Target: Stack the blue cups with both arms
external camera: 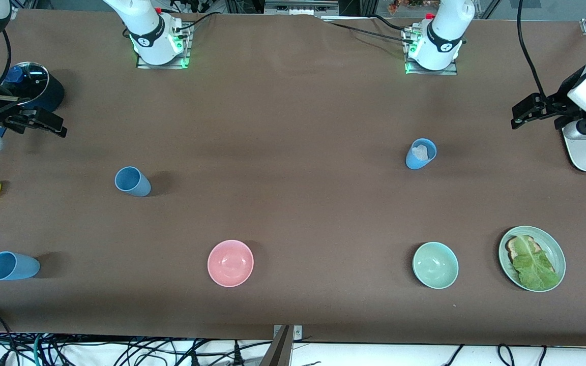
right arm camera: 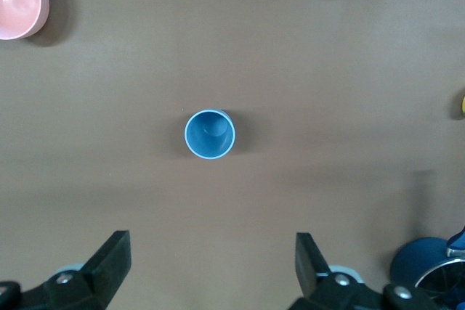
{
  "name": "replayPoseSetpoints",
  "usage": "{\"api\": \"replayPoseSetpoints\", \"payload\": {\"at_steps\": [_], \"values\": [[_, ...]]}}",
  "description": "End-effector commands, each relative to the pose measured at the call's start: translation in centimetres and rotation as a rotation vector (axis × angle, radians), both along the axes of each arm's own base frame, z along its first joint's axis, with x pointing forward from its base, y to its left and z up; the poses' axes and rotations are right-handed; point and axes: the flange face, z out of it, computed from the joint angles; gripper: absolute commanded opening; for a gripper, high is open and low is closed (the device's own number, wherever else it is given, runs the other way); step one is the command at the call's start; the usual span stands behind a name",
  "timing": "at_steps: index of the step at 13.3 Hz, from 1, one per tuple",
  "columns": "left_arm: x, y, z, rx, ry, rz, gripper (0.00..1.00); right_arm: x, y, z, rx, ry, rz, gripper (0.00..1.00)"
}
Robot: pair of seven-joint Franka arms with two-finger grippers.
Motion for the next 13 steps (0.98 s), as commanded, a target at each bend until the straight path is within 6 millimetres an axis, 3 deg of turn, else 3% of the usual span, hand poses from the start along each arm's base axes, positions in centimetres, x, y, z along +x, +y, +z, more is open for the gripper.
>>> {"api": "replayPoseSetpoints", "payload": {"at_steps": [1, 6, 11, 13], "values": [[1.7, -0.1, -2.6, -0.020, -0.009, -0.016, 0.95, -0.1, -0.1, 0.6, 0.001, 0.003, 0.001, 1.00], [2.9, -0.1, -9.4, -0.022, -0.054, -0.016, 1.00, -0.1, -0.1, 0.5, 0.003, 0.005, -0.002, 1.00], [3.2, -0.3, -13.7, -0.022, -0.092, -0.020, 1.00, -0.1, -0.1, 0.5, 0.003, 0.005, -0.002, 1.00], [3.1, -0.3, -16.3, -0.023, -0.112, -0.020, 1.00, -0.1, -0.1, 0.5, 0.003, 0.005, -0.002, 1.00]]}}
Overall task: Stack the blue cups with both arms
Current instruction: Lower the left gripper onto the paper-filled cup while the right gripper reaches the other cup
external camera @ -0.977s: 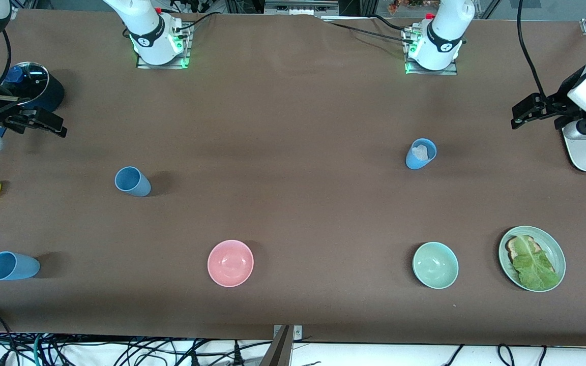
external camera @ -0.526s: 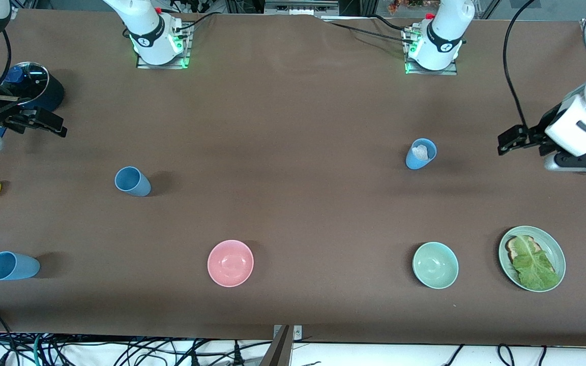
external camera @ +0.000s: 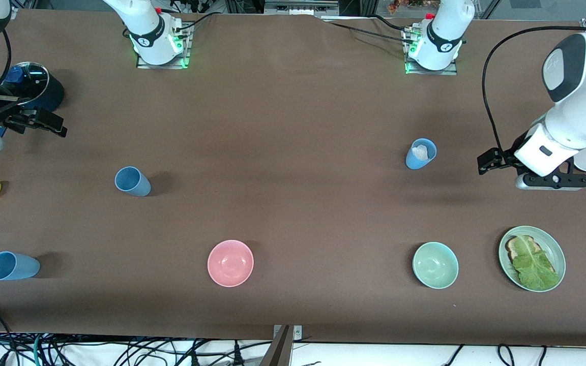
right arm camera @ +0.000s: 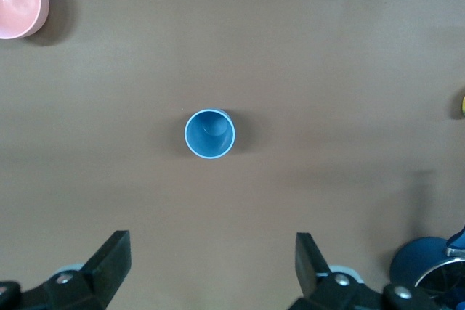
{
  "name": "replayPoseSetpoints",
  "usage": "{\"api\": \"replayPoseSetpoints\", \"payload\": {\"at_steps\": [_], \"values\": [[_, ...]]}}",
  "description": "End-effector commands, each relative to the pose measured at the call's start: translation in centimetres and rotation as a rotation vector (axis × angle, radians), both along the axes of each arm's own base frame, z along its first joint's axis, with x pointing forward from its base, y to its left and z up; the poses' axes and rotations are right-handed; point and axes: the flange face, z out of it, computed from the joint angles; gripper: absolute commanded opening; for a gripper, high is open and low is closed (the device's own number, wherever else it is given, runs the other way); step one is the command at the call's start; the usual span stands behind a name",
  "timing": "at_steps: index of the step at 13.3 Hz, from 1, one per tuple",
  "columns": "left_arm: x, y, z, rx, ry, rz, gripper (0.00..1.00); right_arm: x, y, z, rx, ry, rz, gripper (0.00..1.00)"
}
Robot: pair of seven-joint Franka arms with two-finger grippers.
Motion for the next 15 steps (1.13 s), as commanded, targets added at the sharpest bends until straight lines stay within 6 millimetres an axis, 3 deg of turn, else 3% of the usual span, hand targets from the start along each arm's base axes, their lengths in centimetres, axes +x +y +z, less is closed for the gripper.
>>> {"api": "replayPoseSetpoints", "payload": {"at_steps": [1, 6, 8, 11, 12, 15], "values": [[-0.4, -0.1, -3.4, -0.014, -0.036, -0.013, 1.00, -0.1, -0.2, 0.6, 0.003, 0.003, -0.004, 1.00], [-0.9, -0.2, -8.0, -0.016, -0.050, -0.016, 1.00, 0.0, -0.2, 0.5, 0.003, 0.005, -0.004, 1.00], [-2.4, -0.2, -9.8, -0.015, -0.053, -0.018, 1.00, 0.0, -0.2, 0.3, 0.003, 0.008, -0.004, 1.00], [-4.5, -0.2, -10.8, -0.013, -0.047, -0.014, 1.00, 0.1, -0.2, 0.2, 0.003, 0.009, -0.004, 1.00], [-5.2, -1.2, -11.5, -0.015, -0.059, -0.029, 1.00, 0.1, -0.2, 0.2, 0.003, 0.009, -0.004, 1.00], [-8.1, -1.6, -14.0, -0.018, -0.074, -0.003, 1.00, 0.1, -0.2, 0.2, 0.003, 0.009, -0.004, 1.00]]}}
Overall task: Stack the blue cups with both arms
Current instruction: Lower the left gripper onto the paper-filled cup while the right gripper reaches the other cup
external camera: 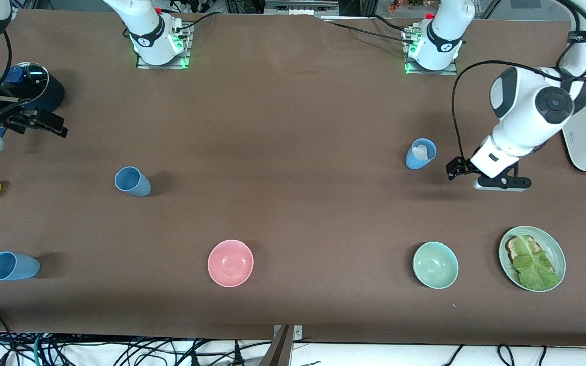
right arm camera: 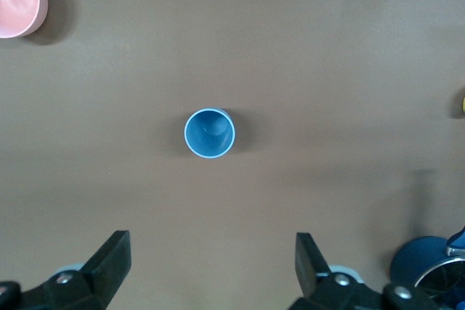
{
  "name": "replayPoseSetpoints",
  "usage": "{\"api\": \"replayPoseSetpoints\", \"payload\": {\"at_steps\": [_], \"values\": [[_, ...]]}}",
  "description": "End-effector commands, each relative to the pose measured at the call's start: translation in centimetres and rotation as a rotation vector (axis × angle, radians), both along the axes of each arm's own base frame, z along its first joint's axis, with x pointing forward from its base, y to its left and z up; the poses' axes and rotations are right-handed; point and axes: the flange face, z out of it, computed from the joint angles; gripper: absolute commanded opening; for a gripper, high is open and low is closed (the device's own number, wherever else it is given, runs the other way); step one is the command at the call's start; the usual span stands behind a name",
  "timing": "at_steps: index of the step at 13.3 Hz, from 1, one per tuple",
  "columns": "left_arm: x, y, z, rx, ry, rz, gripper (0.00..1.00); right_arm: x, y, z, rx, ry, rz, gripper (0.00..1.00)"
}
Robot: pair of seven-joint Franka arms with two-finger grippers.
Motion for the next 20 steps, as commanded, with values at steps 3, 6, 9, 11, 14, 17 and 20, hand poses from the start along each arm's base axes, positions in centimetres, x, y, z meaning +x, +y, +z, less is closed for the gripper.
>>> {"api": "replayPoseSetpoints", "payload": {"at_steps": [3, 6, 9, 11, 14, 17, 20], "values": [[-5.0, -1.3, -1.2, -0.008, -0.015, 0.025, 1.00, 0.3, -0.1, -0.3, 0.001, 0.017, 0.012, 1.00], [-6.5, -1.7, -1.2, -0.003, -0.016, 0.015, 1.00, 1.3, 0.4, -2.1, -0.002, 0.041, 0.026, 1.00], [-8.0, -2.1, -1.5, 0.005, -0.003, 0.001, 1.00, 2.6, 3.0, -5.3, -0.017, 0.087, 0.071, 1.00], [-9.0, -2.4, -2.1, 0.011, 0.015, -0.008, 1.00, 3.6, 4.0, -7.9, -0.019, 0.113, 0.076, 1.00], [-10.2, -2.5, -3.4, 0.016, 0.047, -0.016, 1.00, 5.2, 6.2, -12.2, -0.019, 0.108, 0.103, 1.00], [-10.8, -2.7, -4.3, 0.019, 0.069, -0.022, 1.00, 4.9, 7.0, -17.5, -0.018, 0.064, 0.118, 1.00], [-10.9, -2.8, -5.4, 0.016, 0.093, -0.023, 1.00, 4.0, 7.0, -21.8, -0.013, 0.024, 0.117, 1.00]]}}
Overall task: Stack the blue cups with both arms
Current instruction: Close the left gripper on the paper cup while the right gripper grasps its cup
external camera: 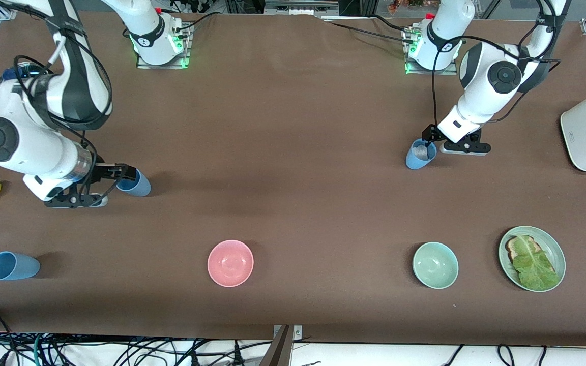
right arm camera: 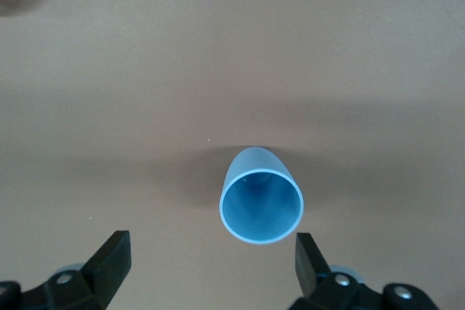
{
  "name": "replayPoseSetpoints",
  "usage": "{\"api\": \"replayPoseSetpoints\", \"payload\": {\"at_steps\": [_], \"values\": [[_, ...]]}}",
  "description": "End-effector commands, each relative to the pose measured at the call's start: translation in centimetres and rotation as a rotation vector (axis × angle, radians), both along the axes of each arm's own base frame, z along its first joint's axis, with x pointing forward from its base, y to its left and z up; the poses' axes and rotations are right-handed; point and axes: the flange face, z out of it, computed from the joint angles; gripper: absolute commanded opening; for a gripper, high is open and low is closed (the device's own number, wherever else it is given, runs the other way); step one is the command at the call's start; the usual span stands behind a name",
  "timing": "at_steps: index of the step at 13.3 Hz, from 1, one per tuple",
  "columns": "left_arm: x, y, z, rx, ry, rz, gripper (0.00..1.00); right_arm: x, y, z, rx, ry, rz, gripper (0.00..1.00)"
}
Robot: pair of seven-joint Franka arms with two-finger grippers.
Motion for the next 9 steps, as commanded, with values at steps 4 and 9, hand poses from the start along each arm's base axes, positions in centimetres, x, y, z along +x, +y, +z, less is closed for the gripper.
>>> {"api": "replayPoseSetpoints", "payload": {"at_steps": [4, 9], "values": [[-0.2, 0.2, -2.3, -0.035, 0.004, 0.045, 1.00, -3.7, -0.4, -7.9, 0.004, -0.090, -0.004, 1.00], [-0.1, 0.1, -4.0, -0.062, 0.009, 0.102, 1.00, -4.8, 0.5, -9.8, 0.003, -0.058, -0.017, 1.00]]}}
